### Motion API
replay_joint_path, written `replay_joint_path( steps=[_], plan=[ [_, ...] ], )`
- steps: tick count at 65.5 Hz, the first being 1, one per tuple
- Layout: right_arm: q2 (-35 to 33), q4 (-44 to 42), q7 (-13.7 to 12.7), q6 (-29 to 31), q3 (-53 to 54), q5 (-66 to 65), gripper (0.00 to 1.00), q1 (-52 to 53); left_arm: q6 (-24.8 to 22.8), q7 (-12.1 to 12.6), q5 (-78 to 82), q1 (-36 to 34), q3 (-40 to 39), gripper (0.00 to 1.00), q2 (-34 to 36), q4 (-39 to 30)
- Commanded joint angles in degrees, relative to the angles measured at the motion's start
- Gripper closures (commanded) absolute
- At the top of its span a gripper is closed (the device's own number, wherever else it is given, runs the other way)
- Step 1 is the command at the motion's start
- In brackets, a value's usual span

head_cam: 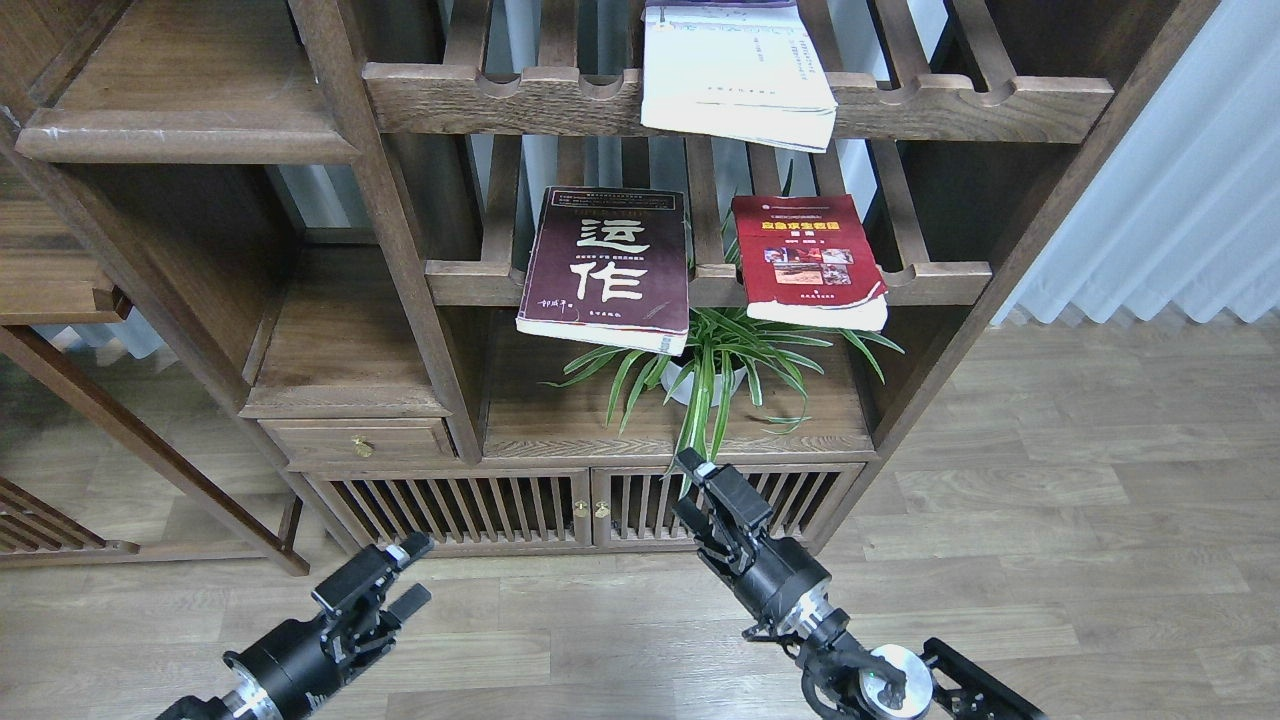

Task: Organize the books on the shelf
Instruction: 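Reach the right gripper toward the red book on the middle shelf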

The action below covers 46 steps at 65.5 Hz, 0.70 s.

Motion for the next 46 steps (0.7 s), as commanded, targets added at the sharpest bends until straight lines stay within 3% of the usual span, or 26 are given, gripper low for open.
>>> replay_joint_path(
  steps=[1, 36, 42, 46],
  plan=[
    [-0.01, -4.53, 0.12, -0.01, 0.36, 0.27, 0.0, 4.34, 0.0, 0.0, 0.0, 0.01, -0.87, 0.0, 0.05, 0.08],
    [-0.01, -6.73, 0.29, -0.01, 11.52, 0.27, 0.0, 11.9, 0.0, 0.0, 0.0, -0.08, -1.67, 0.0, 0.04, 0.34],
    [-0.01, -7.61, 1.7, -0.01, 12.49, 0.27, 0.01, 13.92, 0.0, 0.0, 0.0, -0.08, -1.67, 0.0, 0.31, 0.34],
    [-0.01, -9.02, 4.07, -2.07, 13.72, 0.27, 0.03, 15.77, 0.0, 0.0, 0.0, -0.08, -1.75, 0.0, 0.4, 0.52]
  ],
)
